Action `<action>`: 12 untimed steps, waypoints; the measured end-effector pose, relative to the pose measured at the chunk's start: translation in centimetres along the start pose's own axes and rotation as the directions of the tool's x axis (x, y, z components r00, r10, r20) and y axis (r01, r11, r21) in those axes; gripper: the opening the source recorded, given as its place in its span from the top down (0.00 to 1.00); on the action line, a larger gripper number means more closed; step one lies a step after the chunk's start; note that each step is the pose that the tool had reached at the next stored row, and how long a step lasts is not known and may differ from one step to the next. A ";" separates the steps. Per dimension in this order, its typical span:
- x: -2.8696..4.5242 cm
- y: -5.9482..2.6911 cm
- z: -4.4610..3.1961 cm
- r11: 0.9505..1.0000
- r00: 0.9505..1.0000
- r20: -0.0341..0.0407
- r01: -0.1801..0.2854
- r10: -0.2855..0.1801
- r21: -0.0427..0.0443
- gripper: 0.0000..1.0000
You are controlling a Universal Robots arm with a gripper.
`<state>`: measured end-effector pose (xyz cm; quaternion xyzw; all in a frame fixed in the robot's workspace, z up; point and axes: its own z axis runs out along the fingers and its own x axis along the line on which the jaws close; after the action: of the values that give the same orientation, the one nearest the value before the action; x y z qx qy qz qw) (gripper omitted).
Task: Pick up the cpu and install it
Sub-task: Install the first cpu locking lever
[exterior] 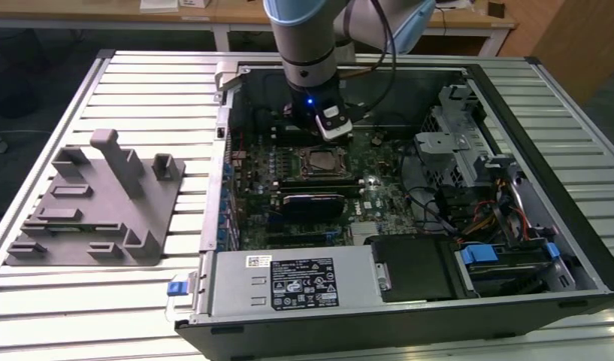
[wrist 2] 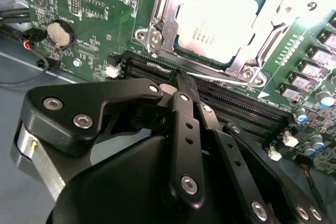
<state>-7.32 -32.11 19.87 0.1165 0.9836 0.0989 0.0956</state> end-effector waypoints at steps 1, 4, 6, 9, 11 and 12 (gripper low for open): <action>0.01 -0.01 0.04 1.000 1.000 0.004 0.001 -0.001 0.004 0.89; 0.10 -0.05 0.17 1.000 1.000 0.013 0.003 -0.003 0.010 0.89; 0.22 -0.05 0.19 1.000 1.000 0.015 0.003 -0.003 0.011 0.89; 0.41 -0.04 0.23 1.000 1.000 0.018 0.002 -0.003 0.010 0.89; 0.54 0.00 0.26 1.000 1.000 0.019 0.002 -0.003 0.010 0.89; 0.59 0.04 0.28 1.000 1.000 0.020 0.002 -0.002 0.010 0.89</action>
<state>-7.81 -31.88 19.51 0.1168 0.9832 0.0928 0.1050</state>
